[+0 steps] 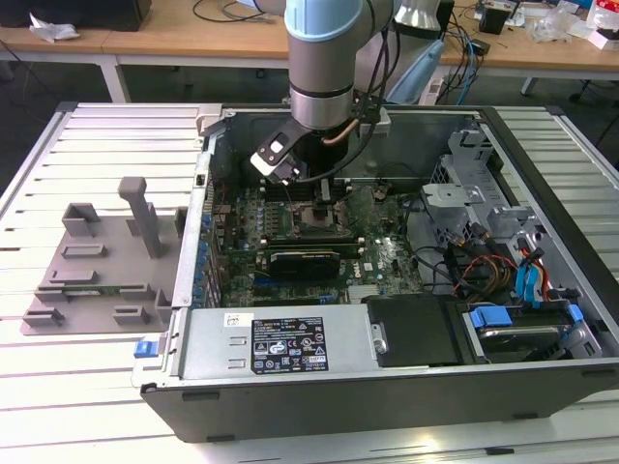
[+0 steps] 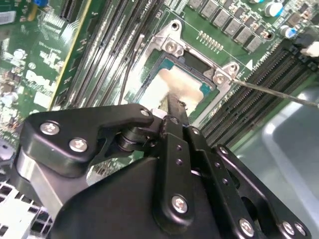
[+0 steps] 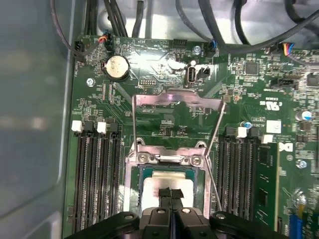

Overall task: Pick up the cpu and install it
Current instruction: 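Place the cpu into insertion slot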

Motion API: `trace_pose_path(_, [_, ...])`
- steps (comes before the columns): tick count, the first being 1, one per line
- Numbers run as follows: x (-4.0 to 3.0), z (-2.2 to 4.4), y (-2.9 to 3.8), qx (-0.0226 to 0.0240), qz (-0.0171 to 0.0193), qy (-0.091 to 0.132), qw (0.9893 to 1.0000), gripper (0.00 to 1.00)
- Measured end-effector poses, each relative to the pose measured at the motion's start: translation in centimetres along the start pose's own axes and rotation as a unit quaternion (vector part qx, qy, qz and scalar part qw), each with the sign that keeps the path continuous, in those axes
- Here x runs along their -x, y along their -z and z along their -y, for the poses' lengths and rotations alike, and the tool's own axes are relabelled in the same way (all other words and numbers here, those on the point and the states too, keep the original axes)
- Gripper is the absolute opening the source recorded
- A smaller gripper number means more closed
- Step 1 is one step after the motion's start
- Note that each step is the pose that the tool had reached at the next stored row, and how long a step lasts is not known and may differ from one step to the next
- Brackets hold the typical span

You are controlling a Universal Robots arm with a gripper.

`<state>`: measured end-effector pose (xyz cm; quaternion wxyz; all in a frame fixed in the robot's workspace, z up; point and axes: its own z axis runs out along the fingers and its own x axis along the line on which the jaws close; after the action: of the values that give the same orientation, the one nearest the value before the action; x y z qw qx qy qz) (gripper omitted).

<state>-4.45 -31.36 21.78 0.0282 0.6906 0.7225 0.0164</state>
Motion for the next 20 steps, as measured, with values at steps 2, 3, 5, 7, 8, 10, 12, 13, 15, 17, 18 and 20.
trace_pose_path(2, [0.03,-0.11,1.55,0.0,0.0005,0.0,1.0,0.11])
trace_pose_path(3, [0.04,-0.15,2.02,-0.0001,0.0011,-0.001,1.0,0.11])
trace_pose_path(5, [0.06,-0.26,3.23,-0.0002,0.0022,-0.003,1.0,0.11])
trace_pose_path(7, [0.06,-0.28,3.44,-0.0001,0.0021,-0.003,1.0,0.11])
trace_pose_path(8, [0.07,-0.33,3.42,-0.0072,0.0018,-0.003,1.0,0.11])
trace_pose_path(10, [0.07,-0.33,3.43,-0.0091,0.0019,-0.003,1.0,0.11])
trace_pose_path(12, [0.07,-0.35,3.65,-0.0091,0.0017,-0.003,1.0,0.11])
trace_pose_path(13, [0.08,-0.38,4.1,-0.0091,0.0018,-0.003,1.0,0.11])
trace_pose_path(15, [0.08,-0.4,4.47,-0.0091,0.0017,-0.003,1.0,0.11])
trace_pose_path(17, [0.08,-0.4,4.47,-0.009,0.0014,-0.003,1.0,0.11])
trace_pose_path(18, [0.08,-0.4,4.48,-0.0091,0.0015,-0.003,1.0,0.11])
trace_pose_path(20, [0.08,-0.4,4.48,-0.0091,0.0013,-0.003,1.0,0.11])
